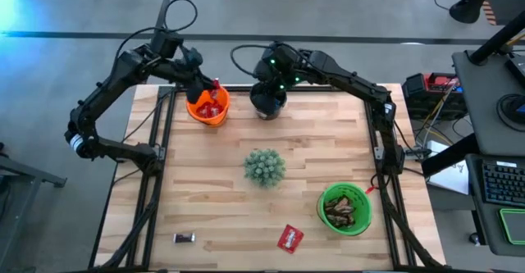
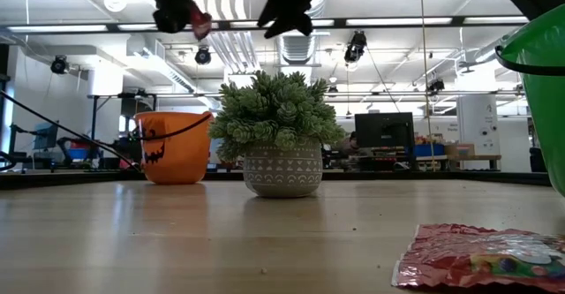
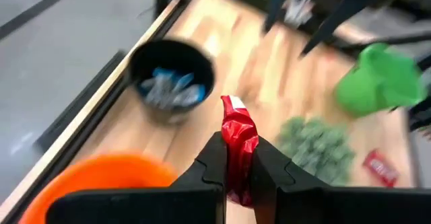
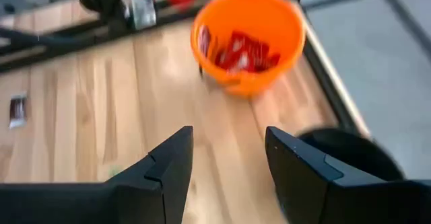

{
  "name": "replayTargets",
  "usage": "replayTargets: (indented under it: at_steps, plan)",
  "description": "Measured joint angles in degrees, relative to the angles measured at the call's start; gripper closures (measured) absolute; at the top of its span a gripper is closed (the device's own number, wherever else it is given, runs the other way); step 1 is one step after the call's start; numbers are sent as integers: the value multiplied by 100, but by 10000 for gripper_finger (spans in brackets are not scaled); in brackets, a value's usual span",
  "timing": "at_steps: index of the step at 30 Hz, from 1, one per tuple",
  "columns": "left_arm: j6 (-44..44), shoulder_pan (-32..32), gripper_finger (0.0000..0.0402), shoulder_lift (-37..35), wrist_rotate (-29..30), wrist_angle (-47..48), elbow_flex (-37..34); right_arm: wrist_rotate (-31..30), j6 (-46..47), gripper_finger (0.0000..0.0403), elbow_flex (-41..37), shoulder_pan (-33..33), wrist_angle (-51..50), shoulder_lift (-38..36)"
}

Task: Organize candy in baskets
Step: Put the red candy into the orange bucket

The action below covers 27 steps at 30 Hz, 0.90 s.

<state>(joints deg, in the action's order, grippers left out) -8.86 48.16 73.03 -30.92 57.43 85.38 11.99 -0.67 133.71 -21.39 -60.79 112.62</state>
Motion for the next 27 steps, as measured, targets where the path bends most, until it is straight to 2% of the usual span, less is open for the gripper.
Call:
replayTargets:
  at_steps: [4,9,12,21,27]
  plan:
    - [-320,4,393,0,816,661,178,0,-40,225,0,0,-536,-2]
    - [-599,7,393,41,1651,998,195,-3,-35,225,0,0,-811,-2]
    - [-693,11,393,178,2352,1154,195,-4,4,225,0,0,-882,-2]
    - [-676,50,393,769,2395,1215,187,-4,72,225,0,0,-891,-2]
    - [-809,44,389,861,2298,1255,184,-4,71,225,0,0,-971,-2]
